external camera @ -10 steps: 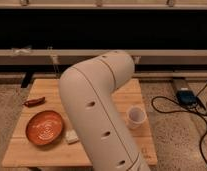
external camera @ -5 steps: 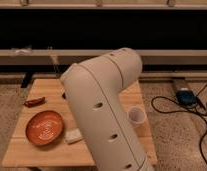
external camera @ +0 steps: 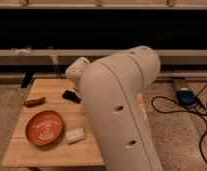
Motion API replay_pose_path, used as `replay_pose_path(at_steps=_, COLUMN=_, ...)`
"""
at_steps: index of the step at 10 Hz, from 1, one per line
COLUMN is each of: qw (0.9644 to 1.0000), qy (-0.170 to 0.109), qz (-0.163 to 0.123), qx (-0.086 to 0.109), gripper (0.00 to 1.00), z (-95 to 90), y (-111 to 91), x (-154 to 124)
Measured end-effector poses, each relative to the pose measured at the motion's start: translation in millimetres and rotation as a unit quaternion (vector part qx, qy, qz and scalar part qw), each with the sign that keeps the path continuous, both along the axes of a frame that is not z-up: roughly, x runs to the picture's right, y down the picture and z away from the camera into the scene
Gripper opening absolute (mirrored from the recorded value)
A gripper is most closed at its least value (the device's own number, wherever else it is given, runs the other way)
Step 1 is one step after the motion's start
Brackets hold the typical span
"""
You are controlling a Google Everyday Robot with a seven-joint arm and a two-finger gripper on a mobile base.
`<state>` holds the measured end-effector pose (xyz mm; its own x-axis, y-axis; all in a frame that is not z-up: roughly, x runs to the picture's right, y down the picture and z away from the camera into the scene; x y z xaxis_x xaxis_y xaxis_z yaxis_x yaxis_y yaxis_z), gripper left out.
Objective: Stand the bottle upright
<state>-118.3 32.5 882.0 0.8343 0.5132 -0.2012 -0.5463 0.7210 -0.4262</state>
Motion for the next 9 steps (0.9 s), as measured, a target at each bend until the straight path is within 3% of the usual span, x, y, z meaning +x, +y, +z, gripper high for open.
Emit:
replay_pose_path(at_steps=3, qw=0.999, qy=-0.029, qz=0.03, qx=0.016, gripper=0.16, z=-20.4, y=-24, x=-5)
replay_pose_path(at_steps=5, qw=0.9966, qy=-0.052, qz=0.059, qx=0.027, gripper=0.16, z=-49.0, y=-42, x=-14)
replay_pose_path(at_steps=7, qw=0.9898, qy=-0.084, qz=0.105, qx=0.048, gripper=0.16, z=-77.0, y=-62, x=-23)
replay_pose_path(at_steps=9, qw=0.9828, qy=-0.106, qz=0.139, qx=0.061, gripper=0.16, z=-87.4, y=-68, x=-30)
